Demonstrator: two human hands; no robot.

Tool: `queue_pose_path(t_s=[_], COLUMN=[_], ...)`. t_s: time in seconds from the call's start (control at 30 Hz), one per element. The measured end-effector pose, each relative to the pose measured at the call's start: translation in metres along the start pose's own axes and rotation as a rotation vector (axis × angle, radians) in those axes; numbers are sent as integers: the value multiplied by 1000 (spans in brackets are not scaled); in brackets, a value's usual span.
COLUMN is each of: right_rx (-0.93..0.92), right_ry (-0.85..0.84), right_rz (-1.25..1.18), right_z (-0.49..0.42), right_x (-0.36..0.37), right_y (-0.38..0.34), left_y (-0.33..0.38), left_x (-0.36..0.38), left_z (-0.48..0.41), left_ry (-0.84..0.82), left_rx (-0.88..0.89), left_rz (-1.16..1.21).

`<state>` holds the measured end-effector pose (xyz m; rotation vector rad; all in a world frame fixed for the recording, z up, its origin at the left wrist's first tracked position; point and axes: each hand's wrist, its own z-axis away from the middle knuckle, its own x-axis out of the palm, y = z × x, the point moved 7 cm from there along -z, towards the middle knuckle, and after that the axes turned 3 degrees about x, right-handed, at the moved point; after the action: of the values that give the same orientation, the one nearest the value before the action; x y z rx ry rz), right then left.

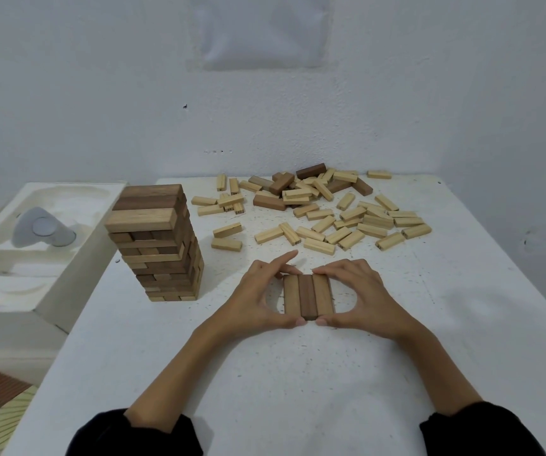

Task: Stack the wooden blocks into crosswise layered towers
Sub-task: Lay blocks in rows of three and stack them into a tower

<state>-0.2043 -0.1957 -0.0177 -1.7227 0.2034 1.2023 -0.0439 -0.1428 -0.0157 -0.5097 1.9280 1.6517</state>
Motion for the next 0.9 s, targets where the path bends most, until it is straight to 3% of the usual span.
queue_pose_path(t_s=[0.27,0.9], right_rx=[-22,-109], right_ry=[11,55], right_rz=[-9,-67], right_z=[1,2], right_x=[1,-9], right_y=[0,-28], left_y=[0,20], left_x=[0,-17], left_z=[-3,-2], left_ry=[-14,-23], left_rx=[25,75], left_rz=[-126,-101])
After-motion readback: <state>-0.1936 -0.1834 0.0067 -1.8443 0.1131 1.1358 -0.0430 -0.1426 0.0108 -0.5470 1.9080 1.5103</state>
